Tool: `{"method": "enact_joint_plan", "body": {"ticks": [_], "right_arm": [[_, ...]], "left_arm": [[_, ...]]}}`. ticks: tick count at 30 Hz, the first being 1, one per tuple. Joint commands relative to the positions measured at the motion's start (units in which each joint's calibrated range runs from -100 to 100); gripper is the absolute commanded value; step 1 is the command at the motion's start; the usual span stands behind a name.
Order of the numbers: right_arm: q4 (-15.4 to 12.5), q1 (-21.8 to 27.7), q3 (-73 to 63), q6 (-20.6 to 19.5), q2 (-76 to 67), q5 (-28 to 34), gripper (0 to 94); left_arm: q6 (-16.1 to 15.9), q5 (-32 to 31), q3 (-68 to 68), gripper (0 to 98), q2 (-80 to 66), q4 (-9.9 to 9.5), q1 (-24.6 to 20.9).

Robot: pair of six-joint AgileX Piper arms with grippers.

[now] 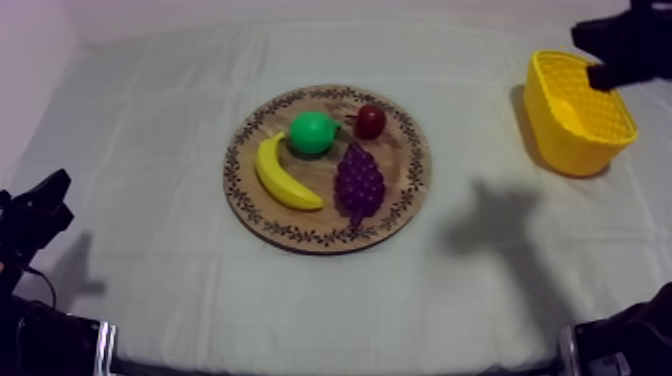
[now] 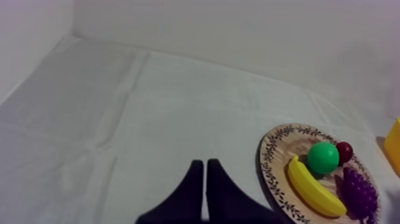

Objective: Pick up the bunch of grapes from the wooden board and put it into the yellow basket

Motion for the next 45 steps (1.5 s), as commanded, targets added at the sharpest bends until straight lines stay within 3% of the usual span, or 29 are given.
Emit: {"method": "enact_joint_plan", "body": {"ticks": [1,7,17,23,32,45], "right_arm": [[0.1,-2.7,-11.7,-1.4,7.2,6.0,0.4],[0.9,-7.7,-27.2,-5.8,18.3,17.7,0.4],[6.1,-14.5,-48.3,-16.4,35.6,36.5,0.3],[7.8,-16.7,-58.6,-21.2,44.6,45.7,0.3],[9.2,-18.3,-65.7,-28.1,54.2,48.7,0.2],[8.1,-19.0,-64.4,-31.1,62.2,49.3,0.2]], "left_arm": [[0.0,0.0,0.0,0.1,0.0,0.00,0.0],[0.0,0.0,0.0,0.1,0.0,0.00,0.0],[0.0,0.0,0.0,0.1,0.0,0.00,0.0],[0.0,0.0,0.0,0.1,0.0,0.00,0.0],[0.0,0.0,0.0,0.1,0.0,0.00,0.0],[0.0,0.0,0.0,0.1,0.0,0.00,0.0]]}}
